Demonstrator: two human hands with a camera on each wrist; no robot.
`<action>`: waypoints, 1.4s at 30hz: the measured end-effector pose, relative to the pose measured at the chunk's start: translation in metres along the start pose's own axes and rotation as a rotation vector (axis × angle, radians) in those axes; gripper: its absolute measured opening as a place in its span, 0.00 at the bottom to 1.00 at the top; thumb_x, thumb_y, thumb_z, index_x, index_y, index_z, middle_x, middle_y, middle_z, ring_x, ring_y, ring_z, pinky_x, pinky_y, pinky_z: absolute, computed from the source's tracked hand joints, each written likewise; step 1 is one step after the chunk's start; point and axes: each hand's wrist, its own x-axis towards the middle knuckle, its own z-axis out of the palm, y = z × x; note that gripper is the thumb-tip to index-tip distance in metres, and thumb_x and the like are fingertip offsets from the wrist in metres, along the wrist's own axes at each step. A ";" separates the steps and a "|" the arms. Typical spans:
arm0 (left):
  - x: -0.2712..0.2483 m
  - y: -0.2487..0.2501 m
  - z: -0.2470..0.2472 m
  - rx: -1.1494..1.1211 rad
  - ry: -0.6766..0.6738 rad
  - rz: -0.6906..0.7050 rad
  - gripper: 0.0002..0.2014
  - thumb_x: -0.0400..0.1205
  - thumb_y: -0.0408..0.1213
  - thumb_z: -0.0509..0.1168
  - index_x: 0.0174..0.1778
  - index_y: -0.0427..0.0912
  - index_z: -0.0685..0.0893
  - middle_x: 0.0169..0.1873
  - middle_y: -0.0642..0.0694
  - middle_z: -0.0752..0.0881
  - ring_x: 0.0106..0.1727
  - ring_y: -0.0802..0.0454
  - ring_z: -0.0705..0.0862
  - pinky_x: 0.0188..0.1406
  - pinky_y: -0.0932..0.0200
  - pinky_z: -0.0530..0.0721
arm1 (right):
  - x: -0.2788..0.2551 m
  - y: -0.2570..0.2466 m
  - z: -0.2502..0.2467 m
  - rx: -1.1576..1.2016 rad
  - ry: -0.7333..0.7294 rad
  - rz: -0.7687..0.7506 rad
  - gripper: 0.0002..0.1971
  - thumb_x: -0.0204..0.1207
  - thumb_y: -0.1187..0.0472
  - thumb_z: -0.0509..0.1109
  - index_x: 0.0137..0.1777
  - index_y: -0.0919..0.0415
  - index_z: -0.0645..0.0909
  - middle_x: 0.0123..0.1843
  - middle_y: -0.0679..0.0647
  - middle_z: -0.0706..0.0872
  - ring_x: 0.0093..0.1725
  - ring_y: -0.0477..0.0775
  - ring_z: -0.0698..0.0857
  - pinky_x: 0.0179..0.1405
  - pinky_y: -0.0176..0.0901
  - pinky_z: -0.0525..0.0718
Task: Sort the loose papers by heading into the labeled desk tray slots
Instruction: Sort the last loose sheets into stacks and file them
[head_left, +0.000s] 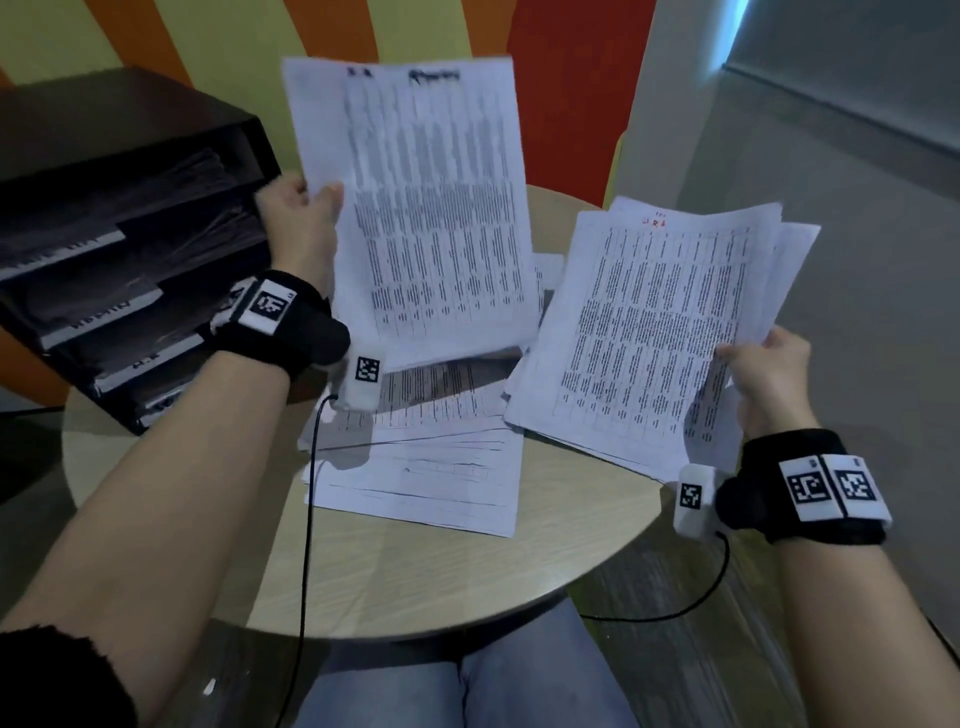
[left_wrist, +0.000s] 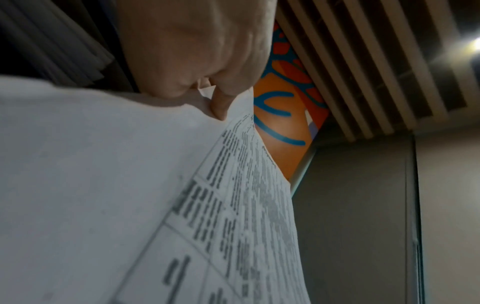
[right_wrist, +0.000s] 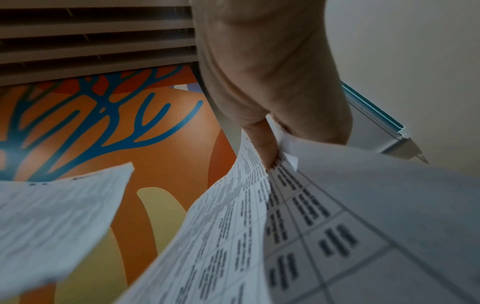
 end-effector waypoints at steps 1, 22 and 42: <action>0.004 0.005 -0.003 0.002 0.015 0.004 0.05 0.76 0.26 0.65 0.43 0.37 0.86 0.43 0.43 0.88 0.43 0.50 0.84 0.44 0.55 0.82 | 0.000 -0.001 0.000 0.003 0.000 0.002 0.14 0.78 0.77 0.63 0.59 0.65 0.80 0.52 0.58 0.84 0.51 0.58 0.82 0.51 0.51 0.80; -0.084 0.002 0.090 0.154 -0.493 -0.011 0.18 0.83 0.28 0.61 0.70 0.35 0.75 0.61 0.41 0.86 0.61 0.46 0.86 0.63 0.46 0.84 | -0.052 -0.043 0.038 0.073 -0.245 -0.467 0.19 0.84 0.69 0.59 0.73 0.58 0.71 0.62 0.49 0.82 0.56 0.32 0.82 0.53 0.30 0.80; -0.056 -0.062 0.044 0.813 -0.587 -0.319 0.36 0.81 0.45 0.70 0.80 0.36 0.61 0.73 0.37 0.73 0.70 0.39 0.76 0.66 0.48 0.78 | -0.016 -0.023 0.008 -0.005 -0.009 -0.227 0.07 0.73 0.74 0.64 0.45 0.64 0.80 0.35 0.52 0.79 0.31 0.46 0.76 0.31 0.38 0.73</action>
